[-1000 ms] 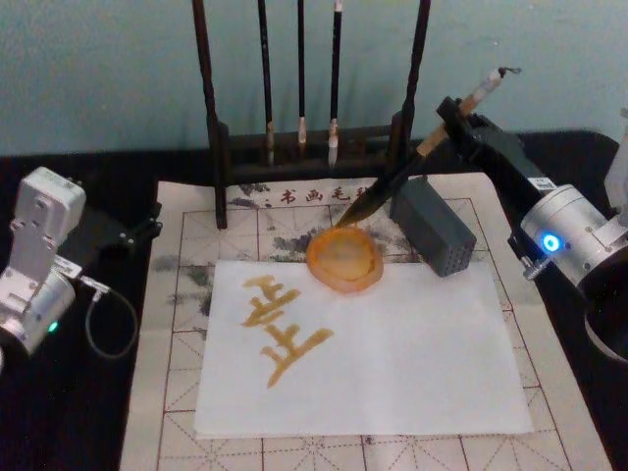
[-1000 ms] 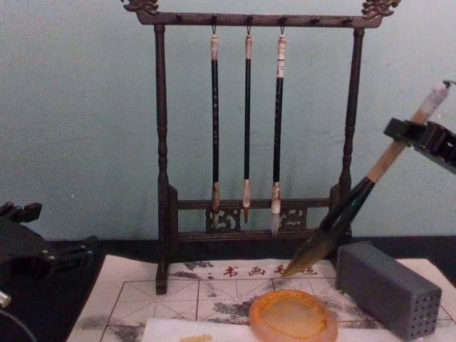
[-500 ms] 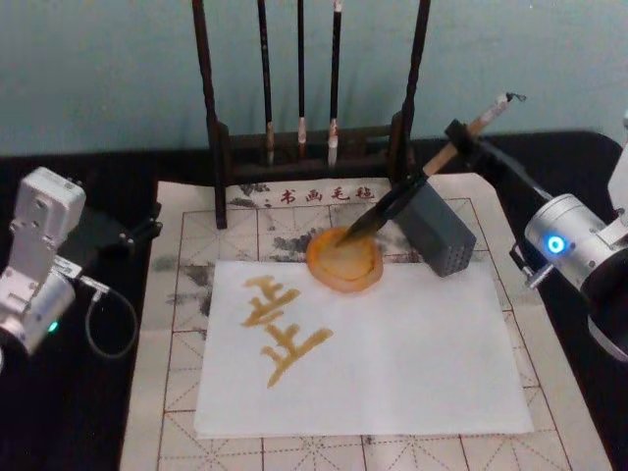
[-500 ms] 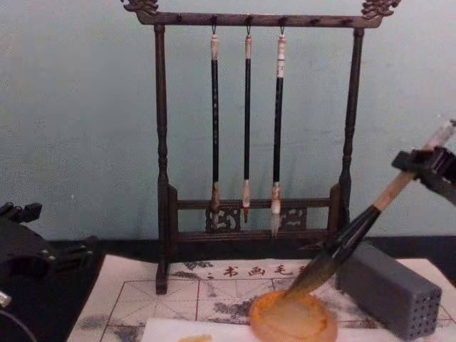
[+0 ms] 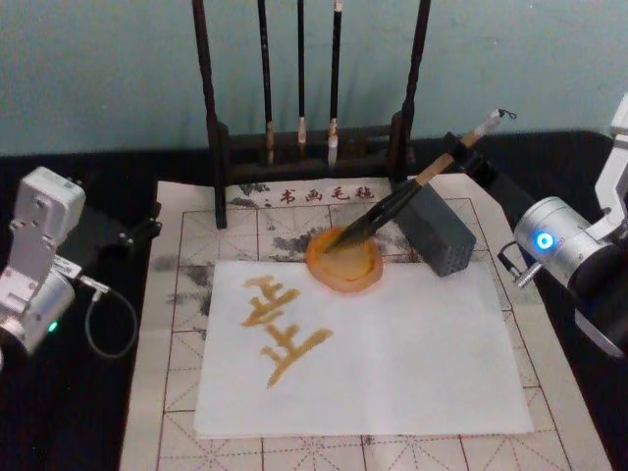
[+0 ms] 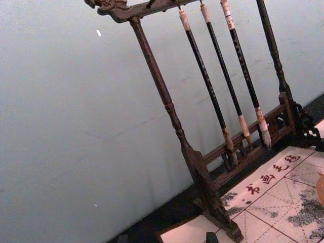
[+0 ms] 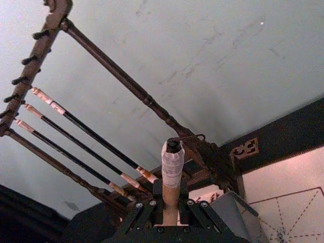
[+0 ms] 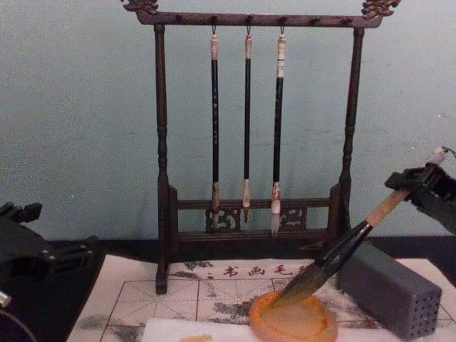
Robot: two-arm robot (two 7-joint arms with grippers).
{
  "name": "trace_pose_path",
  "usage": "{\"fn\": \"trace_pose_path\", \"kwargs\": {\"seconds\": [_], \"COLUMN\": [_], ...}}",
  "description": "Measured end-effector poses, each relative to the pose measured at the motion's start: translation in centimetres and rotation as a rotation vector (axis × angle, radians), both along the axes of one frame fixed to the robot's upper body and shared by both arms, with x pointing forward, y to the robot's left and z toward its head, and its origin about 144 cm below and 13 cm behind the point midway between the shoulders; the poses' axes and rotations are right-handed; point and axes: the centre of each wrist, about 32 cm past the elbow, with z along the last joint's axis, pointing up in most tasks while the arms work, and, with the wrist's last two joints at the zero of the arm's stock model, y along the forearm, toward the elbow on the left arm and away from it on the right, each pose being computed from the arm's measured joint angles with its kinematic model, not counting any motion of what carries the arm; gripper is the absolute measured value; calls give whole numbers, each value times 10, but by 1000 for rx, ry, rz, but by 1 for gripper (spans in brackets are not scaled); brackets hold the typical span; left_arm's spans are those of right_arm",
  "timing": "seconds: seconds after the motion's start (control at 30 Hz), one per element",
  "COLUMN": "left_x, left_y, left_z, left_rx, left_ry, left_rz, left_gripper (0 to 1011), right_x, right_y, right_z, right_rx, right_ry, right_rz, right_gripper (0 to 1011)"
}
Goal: Pick up the brush from the inkstone, write on the paper, then place the brush back to its original position.
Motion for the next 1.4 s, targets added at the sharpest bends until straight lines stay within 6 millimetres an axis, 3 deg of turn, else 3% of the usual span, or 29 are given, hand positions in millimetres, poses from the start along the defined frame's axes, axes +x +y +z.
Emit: {"fn": "trace_pose_path", "kwargs": {"seconds": [1.4], "left_x": [0], "left_y": [0], "left_z": [0], "left_rx": [0], "left_ry": [0], "left_rz": [0], "left_gripper": [1001], "right_x": [12], "right_y": [7], "right_z": [-8], "right_rx": [28], "right_ry": [100], "right_rz": [-64], "right_gripper": [185]}}
